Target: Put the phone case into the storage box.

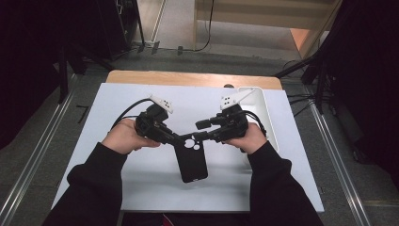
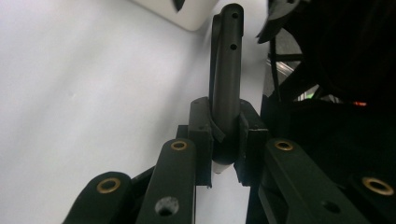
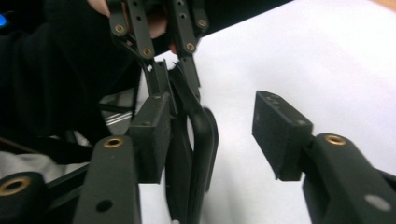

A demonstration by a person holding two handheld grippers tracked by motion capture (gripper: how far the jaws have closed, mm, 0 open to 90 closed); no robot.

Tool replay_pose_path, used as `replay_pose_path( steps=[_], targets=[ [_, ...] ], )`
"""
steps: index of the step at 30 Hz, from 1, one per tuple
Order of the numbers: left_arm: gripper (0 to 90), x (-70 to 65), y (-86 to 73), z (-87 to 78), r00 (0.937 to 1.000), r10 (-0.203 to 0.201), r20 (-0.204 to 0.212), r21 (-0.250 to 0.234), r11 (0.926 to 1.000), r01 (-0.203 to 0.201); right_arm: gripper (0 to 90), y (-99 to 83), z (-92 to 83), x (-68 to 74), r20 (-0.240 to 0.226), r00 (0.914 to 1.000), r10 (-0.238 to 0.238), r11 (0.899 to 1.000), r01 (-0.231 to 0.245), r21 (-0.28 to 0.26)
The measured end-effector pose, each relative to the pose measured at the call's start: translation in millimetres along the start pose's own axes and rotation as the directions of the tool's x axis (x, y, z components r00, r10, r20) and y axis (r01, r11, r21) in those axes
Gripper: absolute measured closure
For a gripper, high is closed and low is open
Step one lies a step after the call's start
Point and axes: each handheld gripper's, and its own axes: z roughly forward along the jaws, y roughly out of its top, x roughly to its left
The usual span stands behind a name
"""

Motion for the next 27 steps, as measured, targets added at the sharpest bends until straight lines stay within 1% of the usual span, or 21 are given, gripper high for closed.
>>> replay_pose_path(
  steps=[2,3,4,5,7,8,9,11,14,15,16,17,18,19,20,22,23,24,25,26,27],
  targets=[
    [79.0,0.5,-0.4,-3.2,0.9997,-0.014,-0.019,-0.002,0.9999,0.014,41.7,-0.5,-0.2,1.1,0.022,0.9998,0.002,1.0,-0.002,-0.005],
    [79.0,1.1,-0.8,-4.3,0.9996,-0.016,-0.022,-0.004,0.9999,0.016,41.4,-0.6,-0.1,1.8,0.033,0.9994,0.012,1.0,-0.011,-0.01],
    [79.0,1.3,-1.2,-6.3,0.9992,-0.028,-0.027,-0.008,0.9996,0.028,40.2,-0.7,0.1,1.8,0.038,0.9991,0.015,1.0,-0.015,-0.012],
    [79.0,2.0,-1.7,-7.9,0.9989,-0.034,-0.034,-0.011,0.9994,0.033,38.1,-0.5,0.3,2.3,0.051,0.9983,0.028,1.0,-0.028,-0.011],
    [79.0,2.9,-2.4,-10.6,0.9974,-0.052,-0.049,-0.015,0.9985,0.052,34.4,-0.7,0.7,2.6,0.067,0.9972,0.035,0.999,-0.034,-0.025],
    [79.0,3.0,-2.8,-12.4,0.9963,-0.063,-0.059,-0.021,0.9978,0.062,31.9,-1.0,0.9,3.1,0.076,0.9962,0.041,0.999,-0.039,-0.033],
    [79.0,3.5,-2.9,-14.4,0.995,-0.076,-0.064,-0.02,0.997,0.075,30.2,-1.6,1.1,3.0,0.083,0.9958,0.038,0.999,-0.034,-0.039],
    [79.0,3.8,-3.7,-17.8,0.992,-0.099,-0.078,-0.035,0.9947,0.096,25.9,-3.0,1.3,2.9,0.096,0.9943,0.045,0.998,-0.039,-0.056],
    [78.9,4.3,-4.6,-22.5,0.9878,-0.116,-0.104,-0.046,0.9927,0.111,22.2,-5.9,0.7,2.2,0.109,0.992,0.064,0.994,-0.054,-0.094],
    [79.0,4.1,-4.8,-23.7,0.9864,-0.123,-0.109,-0.052,0.9916,0.118,20.7,-6.9,0.8,2.2,0.117,0.9912,0.062,0.994,-0.051,-0.096],
    [79.0,4.3,-4.9,-25.3,0.9849,-0.132,-0.113,-0.055,0.9905,0.126,17.8,-7.7,0.9,2.0,0.127,0.9898,0.064,0.995,-0.053,-0.087],
    [79.0,4.3,-5.0,-26.2,0.9835,-0.135,-0.12,-0.059,0.9899,0.129,17.2,-8.8,1.6,1.6,0.13,0.989,0.071,0.994,-0.06,-0.087],
    [78.9,4.5,-5.2,-27.6,0.9815,-0.147,-0.123,-0.064,0.9881,0.14,16.4,-9.8,1.9,1.2,0.13,0.989,0.071,0.994,-0.06,-0.086],
    [78.9,4.6,-5.4,-28.4,0.9803,-0.149,-0.13,-0.062,0.9879,0.142,14.0,-11.1,2.7,1.3,0.137,0.9877,0.075,0.994,-0.064,-0.086],
    [78.9,4.5,-5.6,-29.0,0.9777,-0.158,-0.138,-0.071,0.9862,0.15,11.5,-12.0,3.6,1.2,0.146,0.9868,0.071,0.994,-0.059,-0.087],
    [78.9,4.8,-6.0,-30.8,0.9735,-0.17,-0.153,-0.071,0.9845,0.16,2.6,-13.8,6.2,1.7,0.165,0.984,0.068,0.996,-0.057,-0.074],
    [78.9,4.6,-6.2,-31.4,0.9706,-0.18,-0.16,-0.078,0.9825,0.169,0.0,-14.8,8.3,2.0,0.175,0.9826,0.063,0.996,-0.051,-0.071],
    [78.9,4.9,-6.4,-32.5,0.9683,-0.187,-0.165,-0.079,0.9811,0.176,0.0,-15.9,9.8,2.6,0.19,0.9798,0.064,0.997,-0.053,-0.064],
    [78.9,4.9,-6.4,-33.1,0.9657,-0.197,-0.169,-0.087,0.979,0.184,0.0,-17.0,11.1,2.9,0.213,0.9749,0.067,0.997,-0.056,-0.058],
    [78.8,4.8,-6.4,-34.1,0.9611,-0.212,-0.177,-0.091,0.9759,0.198,0.0,-17.6,11.7,3.6,0.224,0.9719,0.073,0.996,-0.06,-0.061],
    [78.8,4.8,-6.5,-34.8,0.9589,-0.218,-0.182,-0.094,0.9745,0.204,0.0,-18.3,12.1,4.2,0.235,0.9687,0.079,0.996,-0.066,-0.066]
  ],
)
